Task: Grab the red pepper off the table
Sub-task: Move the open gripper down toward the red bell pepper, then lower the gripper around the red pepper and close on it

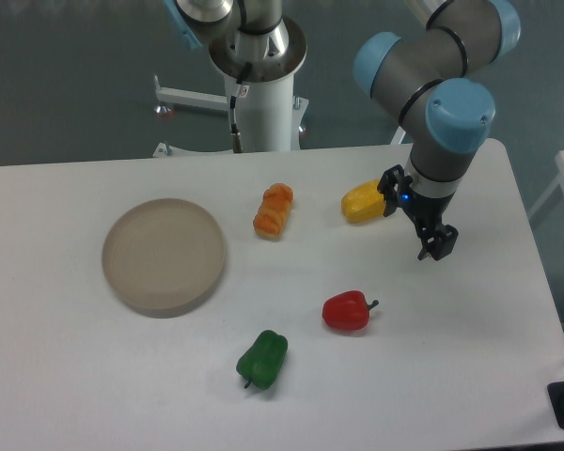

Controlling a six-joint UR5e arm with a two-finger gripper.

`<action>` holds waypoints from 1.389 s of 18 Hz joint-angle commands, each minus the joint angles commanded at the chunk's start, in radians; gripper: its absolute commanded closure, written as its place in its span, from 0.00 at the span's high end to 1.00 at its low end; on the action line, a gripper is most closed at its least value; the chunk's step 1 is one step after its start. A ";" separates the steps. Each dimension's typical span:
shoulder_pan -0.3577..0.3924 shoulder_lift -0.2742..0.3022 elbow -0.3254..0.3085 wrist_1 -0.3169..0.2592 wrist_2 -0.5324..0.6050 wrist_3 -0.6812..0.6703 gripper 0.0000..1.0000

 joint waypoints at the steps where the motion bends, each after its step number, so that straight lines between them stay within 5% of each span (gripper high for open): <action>1: 0.000 -0.002 -0.002 0.002 0.000 0.000 1.00; 10: -0.055 -0.037 0.011 0.038 -0.003 -0.071 1.00; 14: -0.061 -0.061 -0.015 0.123 -0.204 -0.124 1.00; 17: -0.074 -0.092 -0.012 0.144 -0.213 -0.161 1.00; 25: -0.086 -0.161 -0.005 0.255 -0.207 0.011 1.00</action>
